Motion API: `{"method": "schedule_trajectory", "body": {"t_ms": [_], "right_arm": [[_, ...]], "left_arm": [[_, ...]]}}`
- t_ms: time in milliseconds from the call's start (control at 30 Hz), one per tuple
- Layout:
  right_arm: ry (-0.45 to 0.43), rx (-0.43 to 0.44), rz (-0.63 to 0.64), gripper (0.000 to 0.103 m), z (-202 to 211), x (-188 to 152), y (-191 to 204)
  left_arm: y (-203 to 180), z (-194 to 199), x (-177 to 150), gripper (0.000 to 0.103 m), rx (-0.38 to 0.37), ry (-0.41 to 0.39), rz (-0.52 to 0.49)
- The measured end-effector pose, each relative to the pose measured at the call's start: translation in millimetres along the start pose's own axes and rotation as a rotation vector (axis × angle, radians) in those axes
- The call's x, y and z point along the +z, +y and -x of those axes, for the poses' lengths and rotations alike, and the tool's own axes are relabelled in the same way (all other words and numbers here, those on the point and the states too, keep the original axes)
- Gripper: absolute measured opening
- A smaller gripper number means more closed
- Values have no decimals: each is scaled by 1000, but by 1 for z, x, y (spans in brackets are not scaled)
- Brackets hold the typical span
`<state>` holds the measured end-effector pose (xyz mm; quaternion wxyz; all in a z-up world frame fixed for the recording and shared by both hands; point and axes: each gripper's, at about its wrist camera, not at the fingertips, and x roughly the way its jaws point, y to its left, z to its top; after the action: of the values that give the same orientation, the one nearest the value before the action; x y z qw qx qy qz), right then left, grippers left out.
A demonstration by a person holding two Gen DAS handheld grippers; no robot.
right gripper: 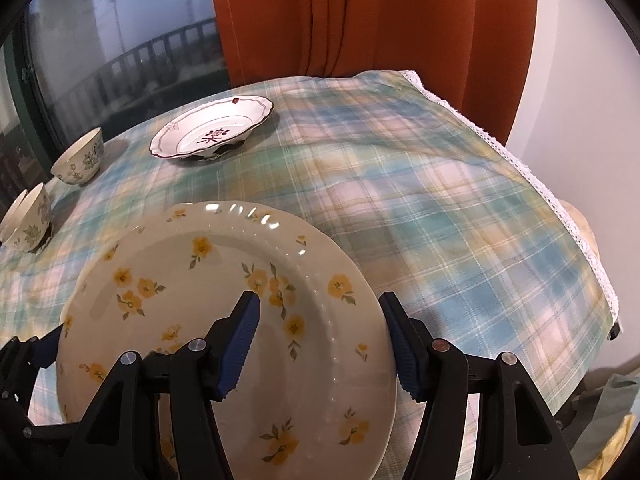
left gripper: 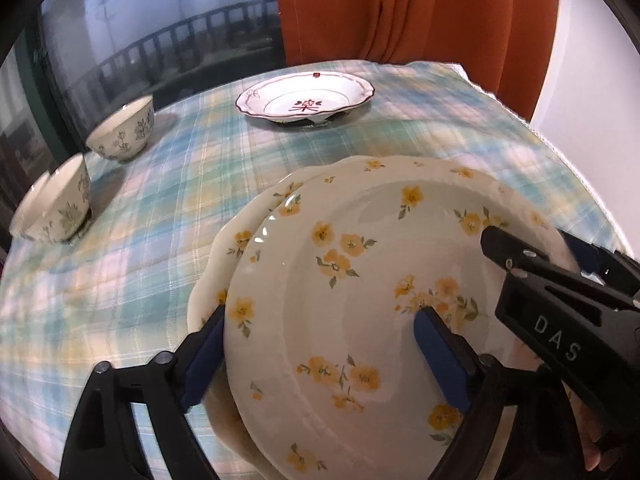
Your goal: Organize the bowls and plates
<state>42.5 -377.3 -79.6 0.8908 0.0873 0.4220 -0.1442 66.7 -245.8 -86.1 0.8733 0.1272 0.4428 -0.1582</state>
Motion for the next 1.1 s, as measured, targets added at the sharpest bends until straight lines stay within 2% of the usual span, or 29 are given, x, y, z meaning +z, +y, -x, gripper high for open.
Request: {"method": "schedule_trajectory", "body": {"t_ms": [100, 467, 533, 633, 767, 967, 1100], "right_arm": [[-8, -4, 9, 65, 2, -2, 4], [-2, 20, 12, 64, 27, -24, 3], [-4, 15, 3, 52, 30, -26, 1], [-2, -17, 1, 43, 31, -28, -1], [5, -36, 11, 43, 28, -28, 2], [35, -12, -9, 43, 20, -23, 7], [32, -47, -1, 43, 19, -23, 13]], "left_arm": [[-6, 3, -6, 99, 38, -22, -34], [0, 18, -16, 100, -9, -41, 34], [0, 20, -16, 100, -18, -41, 29], [0, 20, -17, 100, -18, -40, 27], [2, 21, -17, 99, -8, -48, 21], [10, 22, -14, 99, 17, -67, 9], [13, 21, -14, 99, 11, -61, 8]]}}
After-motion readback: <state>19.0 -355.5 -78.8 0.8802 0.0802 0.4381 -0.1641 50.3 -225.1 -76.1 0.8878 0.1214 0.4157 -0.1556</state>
